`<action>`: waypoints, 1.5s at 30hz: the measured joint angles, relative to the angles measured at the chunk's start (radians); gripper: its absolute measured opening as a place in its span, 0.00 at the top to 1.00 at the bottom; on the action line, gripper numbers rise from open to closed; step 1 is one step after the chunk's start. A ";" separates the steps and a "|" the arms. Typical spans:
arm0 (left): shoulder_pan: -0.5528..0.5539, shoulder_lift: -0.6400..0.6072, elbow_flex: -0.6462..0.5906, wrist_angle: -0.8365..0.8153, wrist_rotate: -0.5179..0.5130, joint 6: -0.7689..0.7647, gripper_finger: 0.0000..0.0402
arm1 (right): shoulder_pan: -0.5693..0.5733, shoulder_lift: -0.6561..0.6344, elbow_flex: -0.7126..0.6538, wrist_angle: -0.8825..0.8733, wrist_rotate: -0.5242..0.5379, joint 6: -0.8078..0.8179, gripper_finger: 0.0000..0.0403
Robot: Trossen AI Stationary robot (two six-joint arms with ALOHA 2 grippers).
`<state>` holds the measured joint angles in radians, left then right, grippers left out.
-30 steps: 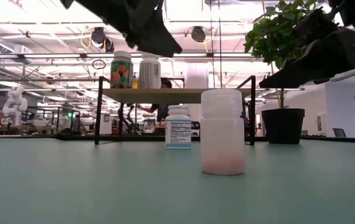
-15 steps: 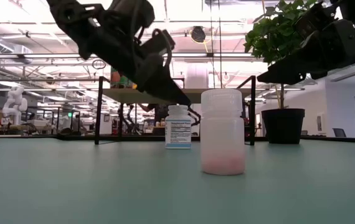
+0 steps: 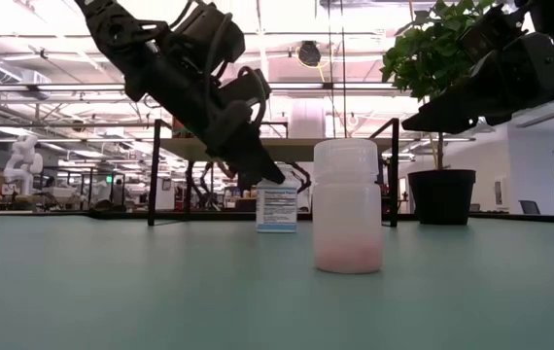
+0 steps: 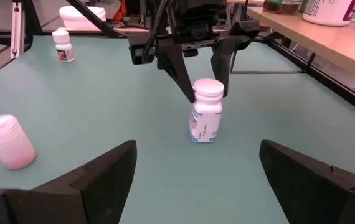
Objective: Pick and place medicine bottles onto shelf by color
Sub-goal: Put the top blue bottle on the shelf
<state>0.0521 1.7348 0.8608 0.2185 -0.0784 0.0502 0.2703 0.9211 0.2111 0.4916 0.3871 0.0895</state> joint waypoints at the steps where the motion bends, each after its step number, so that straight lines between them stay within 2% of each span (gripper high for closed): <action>1: 0.000 0.000 0.000 -0.005 0.000 0.000 0.49 | 0.000 0.000 0.000 0.000 0.000 0.000 0.17; 6: 0.000 -0.011 0.000 -0.017 -0.007 -0.020 0.54 | 0.000 0.000 0.000 -0.002 0.000 0.000 0.17; 11: 0.000 -0.096 0.002 -0.072 -0.049 -0.029 0.51 | 0.000 0.000 0.000 -0.010 0.000 0.004 0.17; 18: 0.009 -0.293 0.072 -0.325 -0.169 0.011 0.52 | 0.000 0.000 0.000 -0.019 0.000 0.003 0.17; 22: 0.058 -0.357 0.139 -0.448 -0.211 0.064 0.53 | 0.000 0.000 0.000 -0.018 0.000 0.004 0.17; 28: 0.164 -0.377 0.224 -0.540 -0.212 0.119 0.51 | 0.000 0.000 0.000 -0.017 0.000 0.004 0.17; 36: 0.268 -0.377 0.228 -0.574 -0.191 0.132 0.50 | 0.000 0.000 0.000 -0.027 0.000 0.003 0.17; 39: 0.290 -0.377 0.228 -0.580 -0.152 0.132 0.50 | 0.000 0.000 0.000 -0.026 0.001 0.003 0.17; 45: 0.303 -0.376 0.228 -0.579 -0.143 0.129 0.50 | 0.000 0.000 0.000 -0.025 0.001 0.004 0.17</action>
<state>0.3550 1.3586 1.0885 -0.3603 -0.2214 0.1791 0.2702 0.9214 0.2115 0.4662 0.3878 0.0932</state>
